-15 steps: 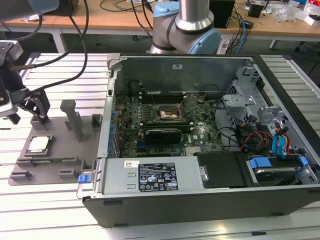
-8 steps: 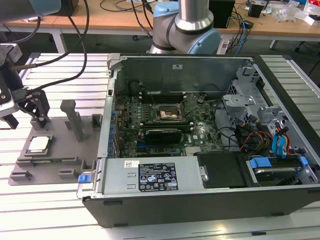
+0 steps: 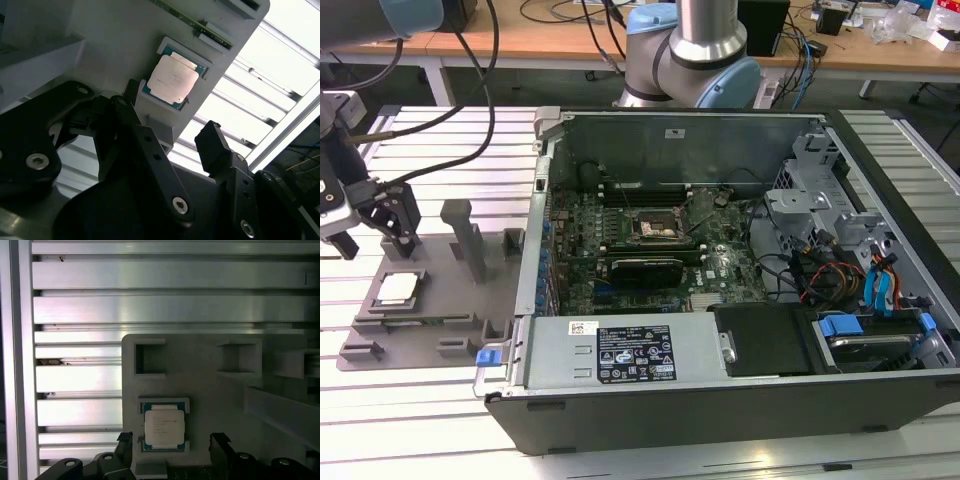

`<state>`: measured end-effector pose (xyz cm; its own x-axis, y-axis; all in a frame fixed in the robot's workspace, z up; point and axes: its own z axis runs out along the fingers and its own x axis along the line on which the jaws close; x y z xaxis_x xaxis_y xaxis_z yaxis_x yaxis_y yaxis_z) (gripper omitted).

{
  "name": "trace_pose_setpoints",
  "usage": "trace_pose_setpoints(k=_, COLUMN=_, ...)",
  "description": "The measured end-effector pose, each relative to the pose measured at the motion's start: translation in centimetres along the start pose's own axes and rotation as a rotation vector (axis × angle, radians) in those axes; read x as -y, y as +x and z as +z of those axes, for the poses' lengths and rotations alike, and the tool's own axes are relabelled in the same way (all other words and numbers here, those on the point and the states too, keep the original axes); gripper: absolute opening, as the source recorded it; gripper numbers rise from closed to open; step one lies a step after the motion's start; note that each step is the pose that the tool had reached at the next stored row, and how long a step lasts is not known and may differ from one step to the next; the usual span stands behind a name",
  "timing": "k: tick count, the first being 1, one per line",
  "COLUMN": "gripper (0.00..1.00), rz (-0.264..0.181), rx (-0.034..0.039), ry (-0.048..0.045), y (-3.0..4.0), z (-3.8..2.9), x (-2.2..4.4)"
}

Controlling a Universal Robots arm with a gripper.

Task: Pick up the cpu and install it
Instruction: 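Pick up the cpu and move it towards the insertion slot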

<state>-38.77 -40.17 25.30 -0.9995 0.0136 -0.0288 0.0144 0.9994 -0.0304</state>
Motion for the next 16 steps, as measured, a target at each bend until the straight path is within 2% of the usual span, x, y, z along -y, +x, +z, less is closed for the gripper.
trace_pose_setpoints(k=16, gripper=0.72, rz=0.000, rx=0.0001, ry=0.0000, y=0.03, z=1.04, x=-0.03)
